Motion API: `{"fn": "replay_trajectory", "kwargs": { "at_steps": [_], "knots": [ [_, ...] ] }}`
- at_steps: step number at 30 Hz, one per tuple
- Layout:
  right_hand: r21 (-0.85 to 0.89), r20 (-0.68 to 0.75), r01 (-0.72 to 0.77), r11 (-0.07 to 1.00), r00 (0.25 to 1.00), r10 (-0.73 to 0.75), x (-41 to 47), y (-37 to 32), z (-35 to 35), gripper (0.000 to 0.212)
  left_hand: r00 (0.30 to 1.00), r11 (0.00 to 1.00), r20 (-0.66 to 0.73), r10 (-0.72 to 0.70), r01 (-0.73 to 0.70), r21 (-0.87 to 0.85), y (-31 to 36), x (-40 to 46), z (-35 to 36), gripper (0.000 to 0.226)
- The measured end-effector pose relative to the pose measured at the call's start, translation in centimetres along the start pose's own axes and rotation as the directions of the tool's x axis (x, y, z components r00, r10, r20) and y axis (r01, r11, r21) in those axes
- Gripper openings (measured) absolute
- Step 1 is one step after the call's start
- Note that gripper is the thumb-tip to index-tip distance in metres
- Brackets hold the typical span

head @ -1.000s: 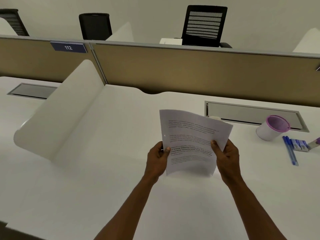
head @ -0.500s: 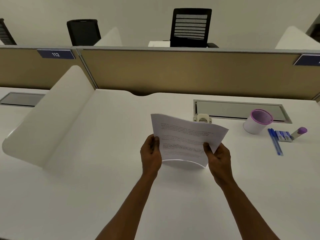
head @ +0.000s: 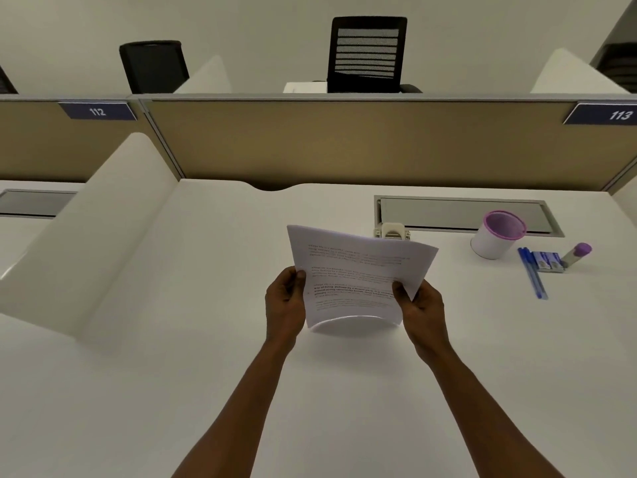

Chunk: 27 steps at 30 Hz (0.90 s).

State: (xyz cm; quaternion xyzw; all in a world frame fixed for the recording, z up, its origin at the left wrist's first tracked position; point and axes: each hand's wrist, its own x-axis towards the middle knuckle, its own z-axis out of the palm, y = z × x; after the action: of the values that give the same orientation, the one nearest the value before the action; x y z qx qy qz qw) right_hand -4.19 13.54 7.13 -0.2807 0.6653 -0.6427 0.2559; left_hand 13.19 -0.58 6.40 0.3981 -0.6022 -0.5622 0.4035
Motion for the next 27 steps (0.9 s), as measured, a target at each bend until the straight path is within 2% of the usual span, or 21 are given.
{"fn": "replay_trajectory", "kwargs": {
  "at_steps": [19, 27],
  "knots": [
    [0.007, -0.004, -0.041, 0.999, 0.999, 0.041, -0.24, 0.30, -0.45, 0.024, 0.998, 1.000, 0.061, -0.015, 0.014, 0.021, -0.32, -0.04, -0.72, 0.022],
    [-0.009, 0.017, -0.046, 0.999, 0.999, 0.046, -0.59, 0.24, 0.07, 0.029, 1.000, 0.999, 0.014, -0.028, 0.028, -0.032, -0.23, -0.16, -0.23, 0.025]
  ]
}}
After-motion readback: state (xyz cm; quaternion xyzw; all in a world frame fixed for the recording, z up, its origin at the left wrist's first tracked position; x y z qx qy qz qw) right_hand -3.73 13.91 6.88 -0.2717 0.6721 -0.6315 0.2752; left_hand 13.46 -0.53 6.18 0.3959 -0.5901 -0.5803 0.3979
